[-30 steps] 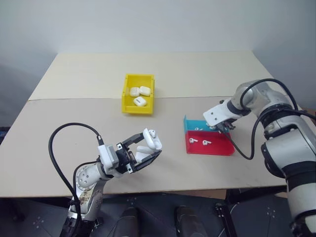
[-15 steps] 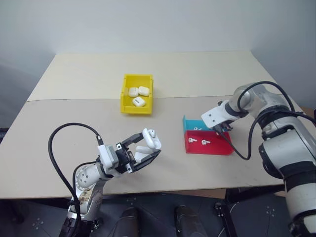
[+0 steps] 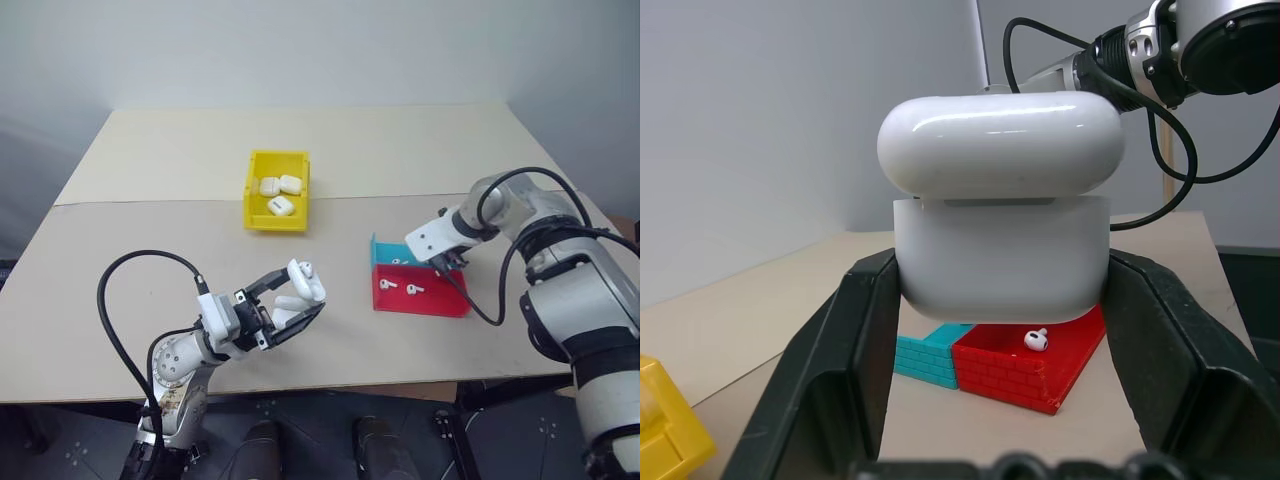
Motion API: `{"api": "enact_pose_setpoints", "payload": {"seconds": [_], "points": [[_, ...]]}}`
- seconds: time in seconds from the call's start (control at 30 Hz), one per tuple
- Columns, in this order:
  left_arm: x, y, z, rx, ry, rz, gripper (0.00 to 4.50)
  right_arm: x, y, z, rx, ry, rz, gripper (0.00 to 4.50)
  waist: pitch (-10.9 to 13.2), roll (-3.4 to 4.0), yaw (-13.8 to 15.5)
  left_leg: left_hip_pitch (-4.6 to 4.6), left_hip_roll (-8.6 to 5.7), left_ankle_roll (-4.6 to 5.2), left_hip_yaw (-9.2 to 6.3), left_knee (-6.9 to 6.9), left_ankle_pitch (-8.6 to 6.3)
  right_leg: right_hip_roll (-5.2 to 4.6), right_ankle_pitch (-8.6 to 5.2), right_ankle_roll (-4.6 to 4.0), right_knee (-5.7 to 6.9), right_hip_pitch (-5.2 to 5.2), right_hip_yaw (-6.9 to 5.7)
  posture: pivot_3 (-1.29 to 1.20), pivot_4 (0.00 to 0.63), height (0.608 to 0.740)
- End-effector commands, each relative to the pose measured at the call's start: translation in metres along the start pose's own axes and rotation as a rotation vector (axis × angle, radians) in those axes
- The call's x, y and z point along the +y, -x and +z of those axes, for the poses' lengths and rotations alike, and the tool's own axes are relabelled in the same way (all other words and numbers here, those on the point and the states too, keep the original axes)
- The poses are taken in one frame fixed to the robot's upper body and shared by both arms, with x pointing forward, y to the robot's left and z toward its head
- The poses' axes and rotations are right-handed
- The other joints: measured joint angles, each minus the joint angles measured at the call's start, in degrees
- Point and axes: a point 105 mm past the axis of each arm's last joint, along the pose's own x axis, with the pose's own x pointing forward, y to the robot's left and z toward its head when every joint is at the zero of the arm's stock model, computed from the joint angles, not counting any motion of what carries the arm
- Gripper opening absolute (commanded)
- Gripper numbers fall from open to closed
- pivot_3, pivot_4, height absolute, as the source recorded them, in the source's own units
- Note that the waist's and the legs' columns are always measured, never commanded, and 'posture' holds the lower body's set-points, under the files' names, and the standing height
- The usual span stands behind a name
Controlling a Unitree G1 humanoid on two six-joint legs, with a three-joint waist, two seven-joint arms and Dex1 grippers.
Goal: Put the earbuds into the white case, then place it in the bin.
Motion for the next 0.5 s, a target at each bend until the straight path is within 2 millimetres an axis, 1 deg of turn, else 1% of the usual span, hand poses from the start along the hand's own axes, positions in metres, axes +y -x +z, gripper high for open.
{"api": "enact_pose_setpoints", "payload": {"seconds": [0.03,0.5], "points": [[-0.0020,-0.0025,0.0086,-0.030,-0.034,0.001,2.75,-0.0069,0.0100,-0.0023,0.030,0.005,-0.009,1.76,0.0,0.00,0.0,0.00,0.00,0.00,0.00,0.00,0.00,0.00,0.00,0.00,0.00,0.00,0.00,0.00,0.150,0.740],[-0.0022,-0.0010,0.0086,-0.023,-0.035,0.020,2.75,-0.0111,0.0109,-0.0016,0.055,0.018,-0.012,1.76,0.0,0.00,-0.1,0.04,0.00,0.00,0.03,0.00,0.00,0.00,0.00,0.00,0.04,0.00,0.03,0.00,0.150,0.740]]}}
